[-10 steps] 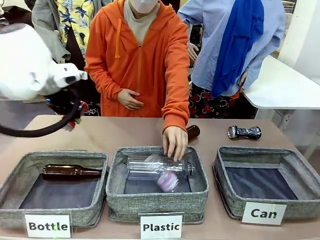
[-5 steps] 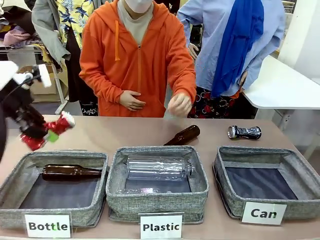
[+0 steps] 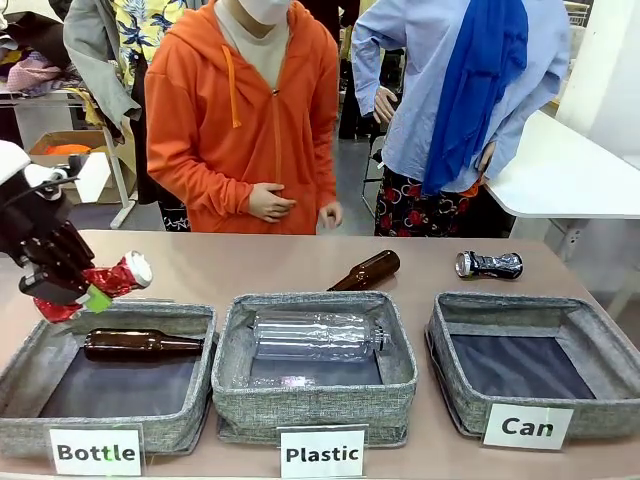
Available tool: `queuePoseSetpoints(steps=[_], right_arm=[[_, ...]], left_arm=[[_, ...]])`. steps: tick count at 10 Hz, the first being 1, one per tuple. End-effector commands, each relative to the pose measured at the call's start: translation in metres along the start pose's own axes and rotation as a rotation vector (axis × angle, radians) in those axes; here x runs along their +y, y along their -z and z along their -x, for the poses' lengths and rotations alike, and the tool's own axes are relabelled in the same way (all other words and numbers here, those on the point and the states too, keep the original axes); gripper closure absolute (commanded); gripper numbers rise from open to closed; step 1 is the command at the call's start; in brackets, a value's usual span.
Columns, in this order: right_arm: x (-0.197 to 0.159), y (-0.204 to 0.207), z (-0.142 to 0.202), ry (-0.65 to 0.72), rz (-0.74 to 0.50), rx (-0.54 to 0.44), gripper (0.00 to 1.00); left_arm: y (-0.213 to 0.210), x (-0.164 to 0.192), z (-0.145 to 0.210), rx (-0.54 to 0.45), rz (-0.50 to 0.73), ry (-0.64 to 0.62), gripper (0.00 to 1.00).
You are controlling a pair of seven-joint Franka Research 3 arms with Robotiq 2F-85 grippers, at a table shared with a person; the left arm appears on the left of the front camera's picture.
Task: Sort the can waste into the basket.
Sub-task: Pick up the can waste from the table and place it in the right Fabric basket.
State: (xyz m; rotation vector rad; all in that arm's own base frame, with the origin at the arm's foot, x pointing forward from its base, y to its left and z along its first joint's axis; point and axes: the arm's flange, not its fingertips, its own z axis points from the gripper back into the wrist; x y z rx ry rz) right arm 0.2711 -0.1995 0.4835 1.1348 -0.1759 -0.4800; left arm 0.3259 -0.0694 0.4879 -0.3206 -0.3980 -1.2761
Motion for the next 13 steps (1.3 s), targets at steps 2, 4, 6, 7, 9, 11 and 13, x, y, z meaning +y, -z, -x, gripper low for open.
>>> queuePoseSetpoints(steps=[2,4,6,7,9,11,13], right_arm=[[0.000,0.000,0.000,0.000,0.000,0.000,0.00],[0.014,-0.023,0.022,0.000,0.196,0.107,0.00],[0.012,-0.069,0.039,0.072,0.166,0.032,0.00],[0.010,-0.094,0.050,0.071,0.077,0.071,0.00],[0.001,-0.119,0.070,0.109,0.056,-0.032,0.00],[-0.011,-0.138,0.086,0.134,0.081,-0.162,0.00],[-0.028,-0.170,0.094,0.128,0.063,-0.250,0.00]], left_arm=[[0.000,0.000,0.000,0.000,0.000,0.000,0.77],[0.013,-0.034,-0.116,-0.105,-0.051,0.233,0.77],[0.024,-0.068,-0.207,-0.164,-0.021,0.327,0.77],[0.039,-0.087,-0.253,-0.194,-0.005,0.363,0.77],[0.080,-0.131,-0.333,-0.239,0.020,0.414,0.77],[0.132,-0.166,-0.407,-0.260,0.067,0.468,0.77],[0.190,-0.191,-0.467,-0.316,0.062,0.531,0.77]])
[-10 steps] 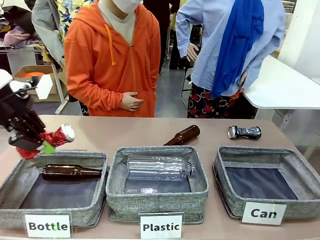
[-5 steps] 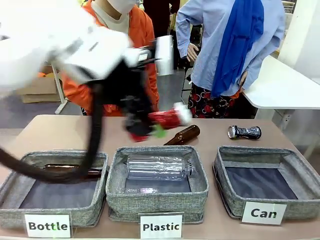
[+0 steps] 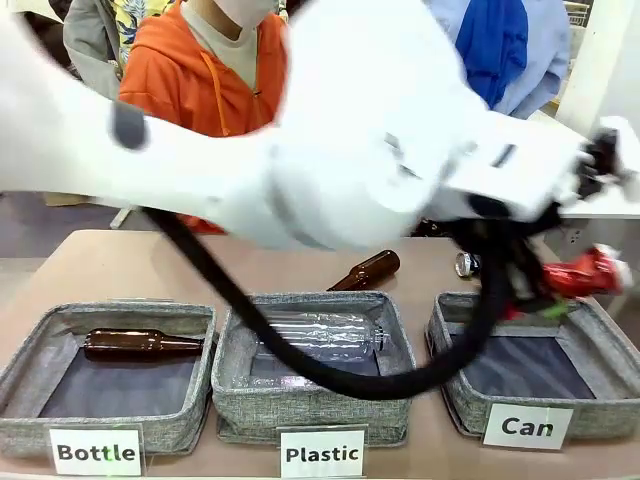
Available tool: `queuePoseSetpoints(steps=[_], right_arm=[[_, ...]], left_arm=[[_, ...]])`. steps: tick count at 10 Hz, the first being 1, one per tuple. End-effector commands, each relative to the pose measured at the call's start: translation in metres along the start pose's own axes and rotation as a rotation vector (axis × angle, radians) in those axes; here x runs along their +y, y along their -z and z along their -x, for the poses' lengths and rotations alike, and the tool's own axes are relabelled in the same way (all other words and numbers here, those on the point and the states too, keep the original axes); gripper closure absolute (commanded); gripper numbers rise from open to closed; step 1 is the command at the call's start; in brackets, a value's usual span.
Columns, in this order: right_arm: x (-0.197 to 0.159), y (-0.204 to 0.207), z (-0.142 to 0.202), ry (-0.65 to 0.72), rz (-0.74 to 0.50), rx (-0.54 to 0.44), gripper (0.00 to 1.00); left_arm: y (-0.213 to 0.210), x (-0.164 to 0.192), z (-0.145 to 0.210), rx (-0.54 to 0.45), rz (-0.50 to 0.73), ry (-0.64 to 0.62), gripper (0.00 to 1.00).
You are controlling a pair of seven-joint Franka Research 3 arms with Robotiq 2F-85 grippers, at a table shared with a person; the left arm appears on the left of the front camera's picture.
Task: Sort the can waste into the basket.
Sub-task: Pick up the can waste from the table and place it in the right Fabric basket.
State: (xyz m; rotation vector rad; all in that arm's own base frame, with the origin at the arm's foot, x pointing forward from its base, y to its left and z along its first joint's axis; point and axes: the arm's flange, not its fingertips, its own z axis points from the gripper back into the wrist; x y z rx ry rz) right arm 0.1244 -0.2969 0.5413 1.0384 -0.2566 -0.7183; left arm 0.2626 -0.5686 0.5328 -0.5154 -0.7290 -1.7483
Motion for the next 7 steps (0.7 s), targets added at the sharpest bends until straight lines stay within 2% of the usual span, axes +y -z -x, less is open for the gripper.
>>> queuePoseSetpoints(steps=[1,2,3,4,5,6,7], right_arm=[[-0.017,-0.023,-0.001,-0.019,-0.014,-0.085,0.00],[-0.025,-0.032,-0.002,-0.023,-0.019,-0.112,0.00],[-0.030,-0.036,-0.002,-0.041,-0.028,-0.106,0.00],[-0.031,-0.034,-0.003,-0.054,-0.020,-0.107,0.00],[-0.032,-0.031,-0.005,-0.079,-0.015,-0.119,0.00],[-0.025,-0.025,-0.005,-0.015,-0.021,-0.105,0.00],[-0.025,-0.025,-0.005,-0.015,-0.021,-0.105,0.00]], left_arm=[[0.050,0.016,-0.036,0.018,-0.045,0.057,0.77],[0.075,0.017,-0.040,0.051,-0.016,0.057,0.77],[0.098,0.024,-0.036,0.095,-0.039,0.046,0.77],[0.106,0.028,-0.032,0.101,-0.006,0.015,0.77],[0.108,0.031,-0.030,0.104,-0.026,0.007,0.77],[0.110,0.033,-0.029,0.108,-0.066,0.016,0.77],[0.112,0.036,-0.027,0.118,-0.075,0.024,0.77]])
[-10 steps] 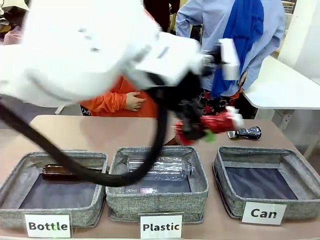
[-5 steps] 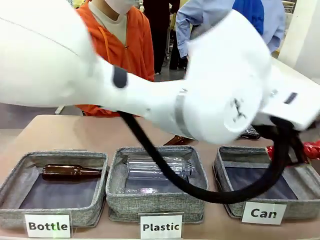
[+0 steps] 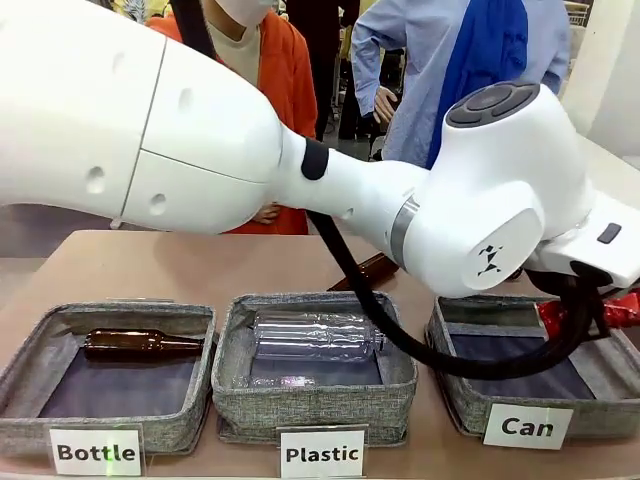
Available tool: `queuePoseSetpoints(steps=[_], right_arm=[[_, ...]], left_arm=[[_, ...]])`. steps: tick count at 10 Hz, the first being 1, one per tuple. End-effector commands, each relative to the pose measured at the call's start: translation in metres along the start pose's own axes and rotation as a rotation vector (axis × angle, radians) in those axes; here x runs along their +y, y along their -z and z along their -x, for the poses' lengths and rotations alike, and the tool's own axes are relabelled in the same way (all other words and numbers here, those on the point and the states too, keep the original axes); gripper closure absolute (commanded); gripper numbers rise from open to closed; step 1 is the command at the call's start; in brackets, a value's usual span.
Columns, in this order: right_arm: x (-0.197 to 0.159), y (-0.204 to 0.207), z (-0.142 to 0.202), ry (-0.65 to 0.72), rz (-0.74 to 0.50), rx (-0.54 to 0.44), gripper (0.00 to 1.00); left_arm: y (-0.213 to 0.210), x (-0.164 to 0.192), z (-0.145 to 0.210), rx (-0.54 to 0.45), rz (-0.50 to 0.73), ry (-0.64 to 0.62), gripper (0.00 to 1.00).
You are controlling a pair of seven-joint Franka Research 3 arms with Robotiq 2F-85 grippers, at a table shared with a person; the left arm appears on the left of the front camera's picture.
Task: Sort the can waste into the basket.
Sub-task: Pick up the can waste from the table and place it in the right Fabric basket.
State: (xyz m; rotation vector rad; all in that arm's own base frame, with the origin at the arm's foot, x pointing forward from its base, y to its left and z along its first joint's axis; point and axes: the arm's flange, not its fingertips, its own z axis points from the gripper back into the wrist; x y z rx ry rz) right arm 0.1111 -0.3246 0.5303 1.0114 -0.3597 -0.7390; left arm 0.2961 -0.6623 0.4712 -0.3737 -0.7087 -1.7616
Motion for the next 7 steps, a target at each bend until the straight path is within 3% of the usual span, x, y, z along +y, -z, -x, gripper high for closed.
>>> queuePoseSetpoints(steps=[1,4,5,6,7], right_arm=[[-0.0014,-0.0049,0.0042,0.017,-0.007,-0.010,0.00],[-0.0014,-0.0049,0.0042,0.017,-0.007,-0.010,0.00],[-0.0014,-0.0049,0.0042,0.017,-0.007,-0.010,0.00],[-0.0014,-0.0049,0.0042,0.017,-0.007,-0.010,0.00],[-0.0014,-0.0049,0.0042,0.017,-0.007,-0.010,0.00]], left_arm=[[0.0034,0.0001,-0.0105,0.023,-0.035,0.000,0.77],[0.0043,0.0028,-0.0054,0.028,-0.060,0.007,0.77],[0.0032,0.0026,-0.0052,0.029,-0.078,0.019,0.20],[0.0037,0.0027,-0.0044,0.032,-0.094,0.020,0.20],[0.0039,0.0030,-0.0040,0.031,-0.100,0.017,0.00]])
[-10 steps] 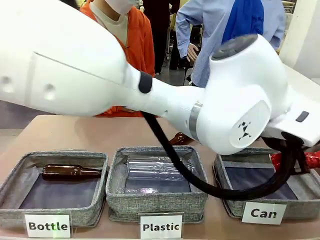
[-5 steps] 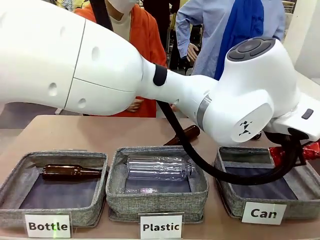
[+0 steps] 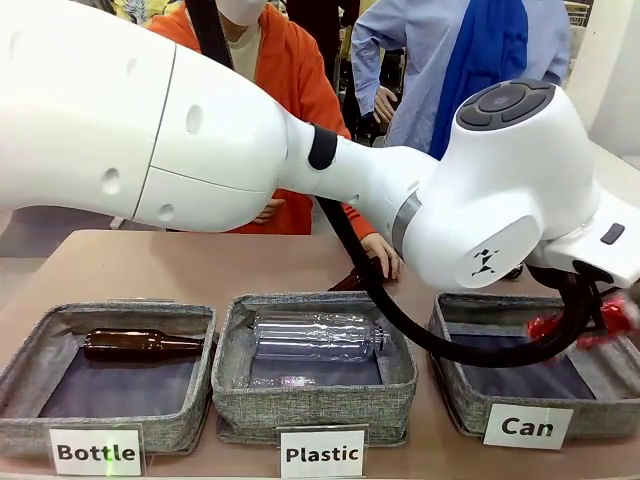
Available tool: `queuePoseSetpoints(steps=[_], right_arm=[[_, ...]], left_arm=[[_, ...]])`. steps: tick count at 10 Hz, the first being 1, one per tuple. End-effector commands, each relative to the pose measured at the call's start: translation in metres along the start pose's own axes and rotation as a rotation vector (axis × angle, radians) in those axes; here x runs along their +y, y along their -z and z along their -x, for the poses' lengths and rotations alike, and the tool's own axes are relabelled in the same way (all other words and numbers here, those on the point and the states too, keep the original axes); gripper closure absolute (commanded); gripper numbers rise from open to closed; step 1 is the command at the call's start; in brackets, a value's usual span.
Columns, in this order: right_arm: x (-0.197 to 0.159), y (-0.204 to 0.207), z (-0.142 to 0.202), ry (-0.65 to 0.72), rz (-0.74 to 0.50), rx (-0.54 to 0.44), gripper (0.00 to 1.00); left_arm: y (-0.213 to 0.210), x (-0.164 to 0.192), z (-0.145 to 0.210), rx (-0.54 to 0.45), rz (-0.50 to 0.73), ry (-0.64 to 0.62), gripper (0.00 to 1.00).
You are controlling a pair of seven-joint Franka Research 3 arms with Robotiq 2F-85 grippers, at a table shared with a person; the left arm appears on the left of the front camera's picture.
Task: Sort the can waste into the basket.
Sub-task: Pick up the can waste from the table and place it in the right Fabric basket.
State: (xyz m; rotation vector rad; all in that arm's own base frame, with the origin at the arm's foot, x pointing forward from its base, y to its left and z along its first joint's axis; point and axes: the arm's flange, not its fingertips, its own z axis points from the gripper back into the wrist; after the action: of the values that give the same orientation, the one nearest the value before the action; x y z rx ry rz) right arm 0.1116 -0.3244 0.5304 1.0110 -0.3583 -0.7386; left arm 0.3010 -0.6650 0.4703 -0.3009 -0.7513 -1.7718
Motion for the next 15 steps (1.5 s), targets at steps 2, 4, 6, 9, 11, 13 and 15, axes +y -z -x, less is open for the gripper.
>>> queuePoseSetpoints(steps=[2,4,6,9,11,13,15], right_arm=[[-0.002,-0.005,0.004,0.017,-0.008,-0.011,0.00],[-0.002,-0.005,0.004,0.017,-0.008,-0.011,0.00],[-0.002,-0.005,0.004,0.017,-0.008,-0.011,0.00],[0.000,0.000,0.000,0.000,0.000,0.000,0.00],[0.016,0.025,0.002,-0.068,-0.020,0.105,0.00],[0.042,0.060,0.012,-0.123,-0.026,0.221,0.00],[0.074,0.110,0.037,-0.174,-0.026,0.342,0.00]], left_arm=[[0.001,0.003,-0.002,0.013,-0.062,-0.033,0.00],[-0.003,0.008,0.001,0.010,-0.074,-0.048,0.00],[-0.008,0.011,0.005,0.014,-0.051,-0.065,0.00],[-0.032,0.014,0.016,0.042,-0.010,-0.111,0.08],[-0.078,0.021,0.045,0.080,-0.008,-0.162,0.08],[-0.122,0.026,0.086,0.095,-0.019,-0.203,0.08],[-0.150,0.029,0.130,0.079,-0.034,-0.235,0.08]])
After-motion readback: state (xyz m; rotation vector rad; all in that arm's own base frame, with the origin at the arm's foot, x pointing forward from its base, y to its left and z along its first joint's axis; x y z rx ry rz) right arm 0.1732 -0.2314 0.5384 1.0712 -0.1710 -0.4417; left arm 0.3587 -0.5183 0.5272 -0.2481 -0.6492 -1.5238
